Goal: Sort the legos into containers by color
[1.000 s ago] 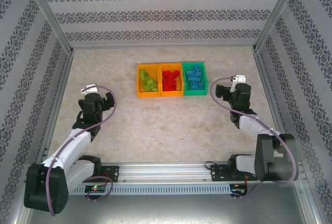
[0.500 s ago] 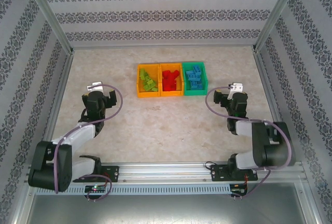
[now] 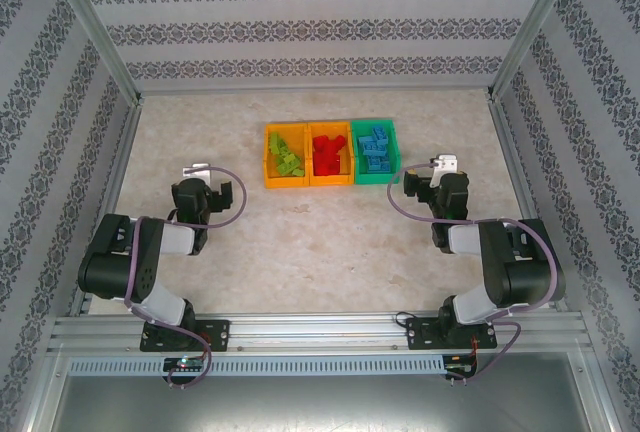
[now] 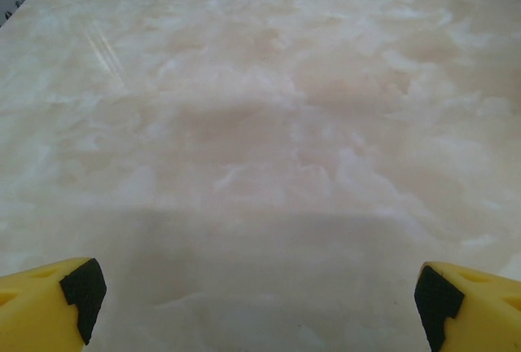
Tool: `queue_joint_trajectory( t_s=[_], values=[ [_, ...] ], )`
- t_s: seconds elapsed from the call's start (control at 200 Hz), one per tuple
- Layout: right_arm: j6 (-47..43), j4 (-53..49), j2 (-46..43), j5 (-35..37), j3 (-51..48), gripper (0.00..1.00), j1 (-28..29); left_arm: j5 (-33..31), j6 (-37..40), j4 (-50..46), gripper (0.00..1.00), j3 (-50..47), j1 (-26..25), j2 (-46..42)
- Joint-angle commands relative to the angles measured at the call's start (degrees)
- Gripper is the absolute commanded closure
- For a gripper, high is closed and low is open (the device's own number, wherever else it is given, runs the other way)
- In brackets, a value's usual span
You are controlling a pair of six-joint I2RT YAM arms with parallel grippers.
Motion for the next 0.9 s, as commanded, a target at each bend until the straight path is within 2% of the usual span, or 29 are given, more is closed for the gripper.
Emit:
queue_joint_trajectory(
  t_s=[0.0, 0.894],
  values=[
    [-0.36, 1.74, -0.32, -1.23, 0.94, 0.02, -0.31, 1.77, 0.16, 5.23, 0.01, 0.42, 1.31, 0.1],
    [-0.44, 1.77, -0.37, -1.37, 0.86, 0.02, -0.34, 1.87, 0.16, 4.88, 0.01, 0.51, 1.31, -0.14]
  ],
)
